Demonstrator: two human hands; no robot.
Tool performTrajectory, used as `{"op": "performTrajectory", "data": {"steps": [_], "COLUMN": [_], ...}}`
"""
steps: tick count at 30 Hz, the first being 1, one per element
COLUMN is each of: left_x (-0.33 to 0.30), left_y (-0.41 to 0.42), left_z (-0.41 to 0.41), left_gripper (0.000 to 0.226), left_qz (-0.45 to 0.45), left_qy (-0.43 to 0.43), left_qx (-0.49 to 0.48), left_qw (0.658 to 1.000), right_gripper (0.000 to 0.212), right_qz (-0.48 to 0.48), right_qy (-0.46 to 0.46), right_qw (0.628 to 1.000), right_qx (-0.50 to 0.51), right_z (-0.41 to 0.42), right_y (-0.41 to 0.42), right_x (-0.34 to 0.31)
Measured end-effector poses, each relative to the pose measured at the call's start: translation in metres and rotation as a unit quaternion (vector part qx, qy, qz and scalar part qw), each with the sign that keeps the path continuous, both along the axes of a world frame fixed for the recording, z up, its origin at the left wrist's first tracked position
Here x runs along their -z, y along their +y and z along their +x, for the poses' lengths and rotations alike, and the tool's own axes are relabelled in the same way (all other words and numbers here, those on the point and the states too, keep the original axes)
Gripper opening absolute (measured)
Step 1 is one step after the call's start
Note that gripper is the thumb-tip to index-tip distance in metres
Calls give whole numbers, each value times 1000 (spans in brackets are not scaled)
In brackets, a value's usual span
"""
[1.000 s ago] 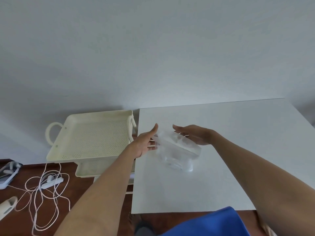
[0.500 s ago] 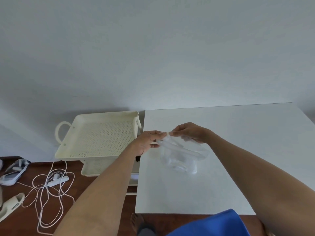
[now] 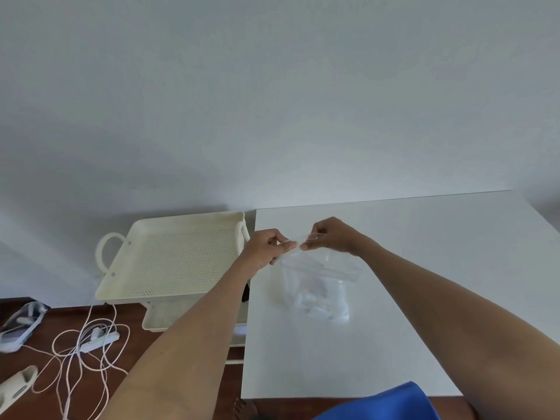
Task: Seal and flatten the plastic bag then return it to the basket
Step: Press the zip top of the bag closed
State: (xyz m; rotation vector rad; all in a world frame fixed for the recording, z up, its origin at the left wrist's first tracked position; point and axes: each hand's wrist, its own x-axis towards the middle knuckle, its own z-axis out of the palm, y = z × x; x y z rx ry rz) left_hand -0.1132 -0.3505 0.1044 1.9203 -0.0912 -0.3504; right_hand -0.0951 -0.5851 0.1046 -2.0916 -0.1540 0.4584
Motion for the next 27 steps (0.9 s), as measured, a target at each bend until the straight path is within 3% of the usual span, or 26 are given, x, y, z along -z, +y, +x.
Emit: {"op": "performTrajectory", "data": {"steps": [2, 6, 10, 14, 16, 19, 24, 27], "left_x": [2, 1, -6, -13, -16, -17, -15, -18], "left_y": [-2, -4, -12, -21, -23, -23, -15, -18], "left_z": [1, 3, 5, 10, 13, 17, 20, 23], "left_gripper": [27, 28, 29, 32, 22, 18, 30, 26], "left_qz": [25, 100, 148, 133, 130, 146, 202, 254], "left_qy": [-31, -94, -117, -129, -111, -108, -106, -110], "left_qx": [-23, -36, 25, 53, 73, 62, 77, 102], "left_qw": [999, 990, 982, 981, 983, 981, 971, 956], "right_gripper": [49, 65, 41, 38, 37, 26, 29, 29], "right_qz": [-36, -36, -49, -54, -42, -18, 1, -11], "right_qy": [-20, 27, 2, -20, -23, 24, 122, 88], "right_qw": [999, 999, 999, 998, 999, 1000, 992, 996], "right_qx": [-3, -6, 13, 3, 6, -5, -31, -13], "right_z": [1, 1, 2, 4, 4, 1, -3, -1], "right_y": [-4, -18, -18, -11, -10, -15, -35, -37], "right_x": [1, 0, 2, 2, 1, -4, -10, -8]}}
